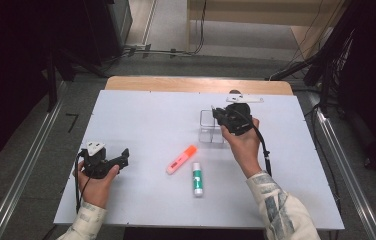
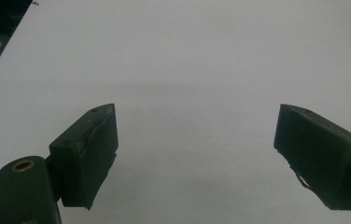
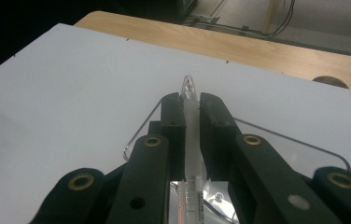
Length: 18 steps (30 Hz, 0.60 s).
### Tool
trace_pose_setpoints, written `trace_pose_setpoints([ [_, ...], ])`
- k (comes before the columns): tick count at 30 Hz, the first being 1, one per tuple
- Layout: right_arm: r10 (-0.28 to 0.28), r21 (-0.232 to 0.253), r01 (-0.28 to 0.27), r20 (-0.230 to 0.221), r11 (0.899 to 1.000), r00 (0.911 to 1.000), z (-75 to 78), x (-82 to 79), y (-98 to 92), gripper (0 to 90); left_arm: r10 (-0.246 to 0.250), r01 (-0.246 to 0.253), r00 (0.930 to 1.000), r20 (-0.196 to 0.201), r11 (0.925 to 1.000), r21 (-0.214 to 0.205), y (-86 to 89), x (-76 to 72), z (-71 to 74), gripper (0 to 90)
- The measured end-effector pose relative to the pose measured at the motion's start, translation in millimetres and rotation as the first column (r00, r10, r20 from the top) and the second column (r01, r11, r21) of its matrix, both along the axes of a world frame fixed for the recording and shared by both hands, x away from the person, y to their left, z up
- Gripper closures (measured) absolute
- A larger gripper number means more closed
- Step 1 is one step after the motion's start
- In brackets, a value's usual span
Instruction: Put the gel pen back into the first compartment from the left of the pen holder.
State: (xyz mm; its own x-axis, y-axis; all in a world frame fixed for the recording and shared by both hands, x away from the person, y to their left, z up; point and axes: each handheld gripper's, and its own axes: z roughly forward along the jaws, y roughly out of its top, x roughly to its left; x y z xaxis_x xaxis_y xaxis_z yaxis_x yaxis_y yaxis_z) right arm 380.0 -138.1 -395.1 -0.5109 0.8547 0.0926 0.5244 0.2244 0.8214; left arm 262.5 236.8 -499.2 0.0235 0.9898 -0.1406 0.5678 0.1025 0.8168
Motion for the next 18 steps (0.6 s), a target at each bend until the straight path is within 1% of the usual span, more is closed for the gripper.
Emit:
trace_pose_setpoints([
  [11, 0.008, 0.011, -0.008, -0.004, 1.0, 1.0, 6.8, 15.1, 16.7, 79.0, 0.001, -0.001, 1.0, -0.002, 1.0, -0.003, 0.8, 0.1, 0.0, 13.8],
  [18, 0.015, 0.01, -0.015, 0.0, 1.0, 0.9999, 13.0, 25.4, 23.4, 79.1, 0.001, -0.001, 1.0, -0.002, 1.0, -0.004, 0.8, 0.0, 0.1, 13.8],
])
